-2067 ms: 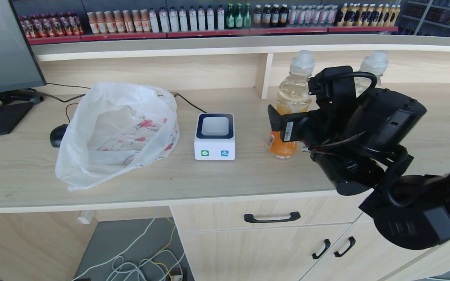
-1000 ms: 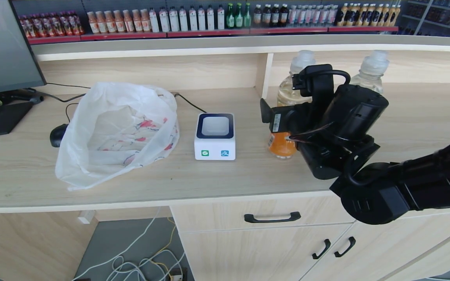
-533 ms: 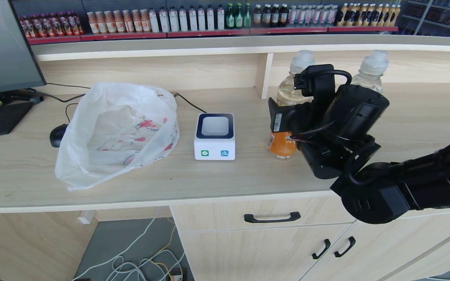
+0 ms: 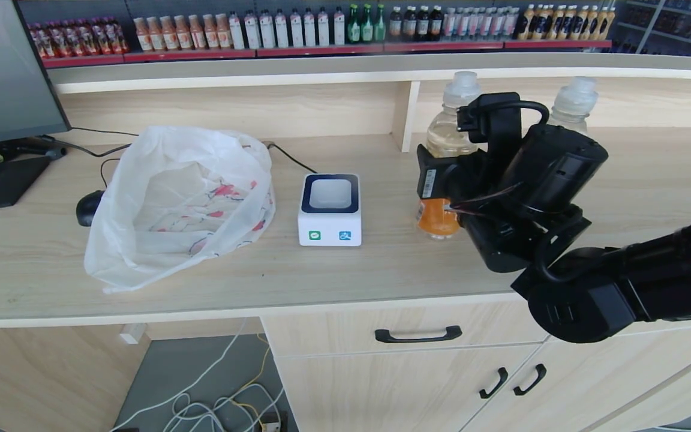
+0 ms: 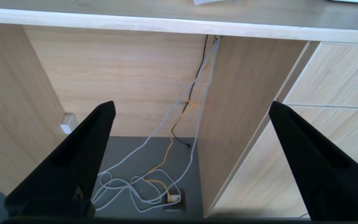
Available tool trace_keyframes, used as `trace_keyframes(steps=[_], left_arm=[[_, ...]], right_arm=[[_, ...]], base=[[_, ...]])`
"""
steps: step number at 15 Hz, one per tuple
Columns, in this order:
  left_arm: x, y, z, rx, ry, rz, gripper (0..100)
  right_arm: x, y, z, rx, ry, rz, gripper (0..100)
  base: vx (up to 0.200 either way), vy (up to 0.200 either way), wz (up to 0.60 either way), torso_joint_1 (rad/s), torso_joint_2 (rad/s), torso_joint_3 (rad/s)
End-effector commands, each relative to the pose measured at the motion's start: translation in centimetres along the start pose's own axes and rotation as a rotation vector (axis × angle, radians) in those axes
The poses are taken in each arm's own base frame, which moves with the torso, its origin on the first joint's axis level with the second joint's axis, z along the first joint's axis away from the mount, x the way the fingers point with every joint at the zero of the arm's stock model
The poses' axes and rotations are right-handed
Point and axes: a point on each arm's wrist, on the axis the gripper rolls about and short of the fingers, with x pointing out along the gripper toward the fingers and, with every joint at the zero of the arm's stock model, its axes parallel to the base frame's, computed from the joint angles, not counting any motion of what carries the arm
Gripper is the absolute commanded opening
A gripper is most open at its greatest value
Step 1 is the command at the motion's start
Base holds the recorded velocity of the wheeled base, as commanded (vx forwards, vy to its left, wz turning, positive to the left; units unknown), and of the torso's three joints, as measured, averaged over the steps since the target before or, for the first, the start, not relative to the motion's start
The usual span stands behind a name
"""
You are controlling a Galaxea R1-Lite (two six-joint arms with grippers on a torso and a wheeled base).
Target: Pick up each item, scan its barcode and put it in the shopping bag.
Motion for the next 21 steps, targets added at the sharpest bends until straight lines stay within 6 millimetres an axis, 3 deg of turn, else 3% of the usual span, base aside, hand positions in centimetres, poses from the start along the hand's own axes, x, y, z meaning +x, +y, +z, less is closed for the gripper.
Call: trace_keyframes(steps=[1,4,11,12,15,21], left_arm=[[0.0,0.0,0.0,0.000,0.000,0.000,100],[0.0,0.0,0.0,0.000,0.000,0.000,100],[0.0,0.0,0.0,0.000,0.000,0.000,100],[0.0,0.0,0.0,0.000,0.000,0.000,100],[0.0,0.0,0.0,0.000,0.000,0.000,100],[0.0,0.0,0.0,0.000,0.000,0.000,100]], right_arm=[[-0.3,-0.3,0.9,0.013,-0.020,-0.004,0],[-0.6,-0.7,1.6,0.023,-0.032,-0.006,0],[-2.6,-1.3,5.2,0.073,-0.100,0.005,0],[-3.4,-1.5,6.6,0.096,-0.125,0.013,0],[-4.6,-2.3,8.2,0.120,-0.157,0.013,0],[-8.6,-4.3,9.4,0.132,-0.159,0.043,0]], base=[[0.000,0.000,0.00,0.000,0.00,0.000],[0.000,0.000,0.00,0.000,0.00,0.000],[0.000,0.000,0.00,0.000,0.00,0.000],[0.000,0.000,0.00,0.000,0.00,0.000],[0.000,0.000,0.00,0.000,0.00,0.000],[0.000,0.000,0.00,0.000,0.00,0.000]])
